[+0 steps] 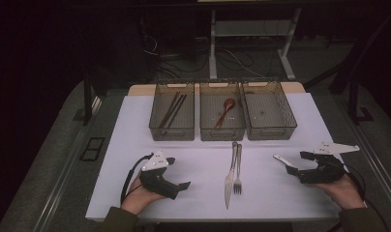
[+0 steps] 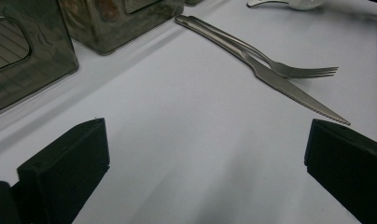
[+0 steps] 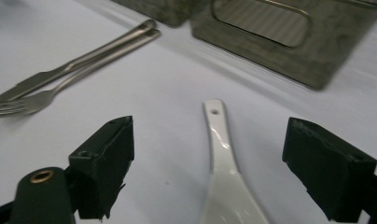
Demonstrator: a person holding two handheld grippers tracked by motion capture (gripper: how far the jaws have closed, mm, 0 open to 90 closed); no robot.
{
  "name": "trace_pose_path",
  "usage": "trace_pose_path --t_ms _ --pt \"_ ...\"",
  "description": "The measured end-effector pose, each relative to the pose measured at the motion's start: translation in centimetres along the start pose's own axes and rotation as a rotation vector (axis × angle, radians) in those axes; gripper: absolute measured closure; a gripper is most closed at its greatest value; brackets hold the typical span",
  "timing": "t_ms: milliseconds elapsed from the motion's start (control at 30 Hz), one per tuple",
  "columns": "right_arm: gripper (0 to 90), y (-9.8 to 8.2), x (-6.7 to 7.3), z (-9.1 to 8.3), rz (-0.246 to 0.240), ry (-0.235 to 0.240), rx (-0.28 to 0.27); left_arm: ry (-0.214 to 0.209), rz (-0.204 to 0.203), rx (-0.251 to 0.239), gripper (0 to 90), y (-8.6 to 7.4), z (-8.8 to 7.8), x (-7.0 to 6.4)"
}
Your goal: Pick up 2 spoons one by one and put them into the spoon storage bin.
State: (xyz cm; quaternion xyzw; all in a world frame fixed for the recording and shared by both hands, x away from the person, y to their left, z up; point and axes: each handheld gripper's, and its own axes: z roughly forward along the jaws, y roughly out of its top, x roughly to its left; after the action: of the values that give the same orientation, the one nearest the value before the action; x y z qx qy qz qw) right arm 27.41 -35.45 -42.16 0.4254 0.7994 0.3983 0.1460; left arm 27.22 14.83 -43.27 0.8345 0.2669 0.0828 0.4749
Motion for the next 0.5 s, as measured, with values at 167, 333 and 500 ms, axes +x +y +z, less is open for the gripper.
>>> trace_pose_path --t_ms 167,333,500 --pt "25.8 -0.7 -1.4 -0.6 0.034 -0.016 0.018 -0.003 0.007 0.004 0.0 0.0 0.0 0.0" --pt "34.9 -1.5 -1.9 -0.8 0.058 -0.004 0.060 -0.007 0.010 0.004 0.0 0.0 0.1 -0.1" --pt "41.9 -2.0 -2.1 -0.6 0.070 0.000 0.104 -0.008 0.011 0.008 0.0 -0.1 0.1 -0.1"
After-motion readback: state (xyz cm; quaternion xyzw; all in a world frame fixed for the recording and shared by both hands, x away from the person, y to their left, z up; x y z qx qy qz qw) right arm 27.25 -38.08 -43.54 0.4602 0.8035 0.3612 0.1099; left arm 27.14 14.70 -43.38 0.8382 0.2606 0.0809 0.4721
